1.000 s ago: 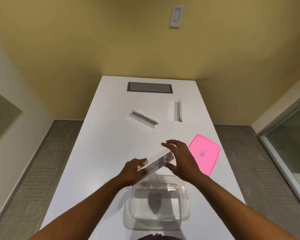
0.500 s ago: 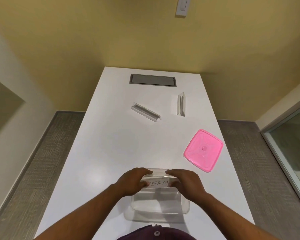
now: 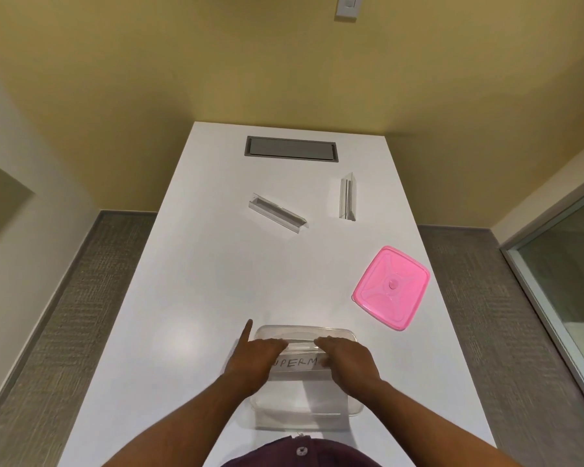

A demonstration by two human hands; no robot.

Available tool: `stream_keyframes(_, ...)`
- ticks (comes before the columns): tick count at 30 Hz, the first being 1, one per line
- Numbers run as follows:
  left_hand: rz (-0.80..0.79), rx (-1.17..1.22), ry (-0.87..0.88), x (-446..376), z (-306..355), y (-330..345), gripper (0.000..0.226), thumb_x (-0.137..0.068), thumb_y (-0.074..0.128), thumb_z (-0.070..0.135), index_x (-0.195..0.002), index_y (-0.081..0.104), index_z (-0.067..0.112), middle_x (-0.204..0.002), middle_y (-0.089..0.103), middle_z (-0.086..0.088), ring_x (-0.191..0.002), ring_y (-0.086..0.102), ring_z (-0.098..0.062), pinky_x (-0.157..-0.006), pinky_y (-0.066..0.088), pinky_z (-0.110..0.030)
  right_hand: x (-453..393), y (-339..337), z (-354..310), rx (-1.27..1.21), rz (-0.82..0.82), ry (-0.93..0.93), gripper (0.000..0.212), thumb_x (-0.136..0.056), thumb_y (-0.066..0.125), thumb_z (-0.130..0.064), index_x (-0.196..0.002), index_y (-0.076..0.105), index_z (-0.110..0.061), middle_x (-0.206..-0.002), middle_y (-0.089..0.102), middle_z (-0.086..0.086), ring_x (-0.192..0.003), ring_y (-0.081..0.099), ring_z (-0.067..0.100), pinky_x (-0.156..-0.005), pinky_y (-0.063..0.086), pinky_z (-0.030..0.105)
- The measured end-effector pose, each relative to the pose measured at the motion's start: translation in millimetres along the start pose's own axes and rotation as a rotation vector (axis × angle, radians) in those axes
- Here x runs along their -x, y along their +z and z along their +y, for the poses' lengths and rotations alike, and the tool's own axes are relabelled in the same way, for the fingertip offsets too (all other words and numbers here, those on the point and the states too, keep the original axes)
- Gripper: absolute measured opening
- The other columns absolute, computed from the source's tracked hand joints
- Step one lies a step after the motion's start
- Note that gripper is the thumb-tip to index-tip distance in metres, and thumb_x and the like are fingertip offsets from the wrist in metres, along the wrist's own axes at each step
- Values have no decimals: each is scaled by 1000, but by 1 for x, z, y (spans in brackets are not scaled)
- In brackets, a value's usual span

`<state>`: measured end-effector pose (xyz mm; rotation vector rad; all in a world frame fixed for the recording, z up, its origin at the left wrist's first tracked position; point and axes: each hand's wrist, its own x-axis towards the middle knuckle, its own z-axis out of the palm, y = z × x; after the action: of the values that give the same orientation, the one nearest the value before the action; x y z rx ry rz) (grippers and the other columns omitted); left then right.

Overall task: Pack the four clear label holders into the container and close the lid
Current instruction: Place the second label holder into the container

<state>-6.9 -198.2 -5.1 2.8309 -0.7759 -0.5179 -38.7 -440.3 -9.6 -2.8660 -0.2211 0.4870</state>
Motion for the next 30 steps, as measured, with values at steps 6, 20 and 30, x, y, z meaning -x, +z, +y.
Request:
stream_keyframes(6,-74,-109,-60,-5,5,-3,39,-91,43,6,-121,62,24,-116,71,0,-107,68,-22,-126,-3,-50,-4,11,3,99,-58,18,43,-96,51,-19,-137,54,-31,-131,65,-4,-115,62,26,-87,51,35)
stream_keyframes(20,-66,-60,11,-2,-8,17,62,-92,46,6,-151,32,21,-152,39,0,-142,35,-22,-125,3,-50,-16,21,-7,162,-77,117,37,-93,49,-6,-128,54,-18,-120,60,4,-112,58,30,-77,53,39)
stream_keyframes(30,-51,-98,25,-2,-9,26,74,-91,54,7,-156,21,23,-162,24,-1,-150,20,-21,-124,8,-50,-13,27,-9,188,-44,141,37,-89,57,-6,-124,58,-17,-115,65,4,-105,62,27,-76,56,39)
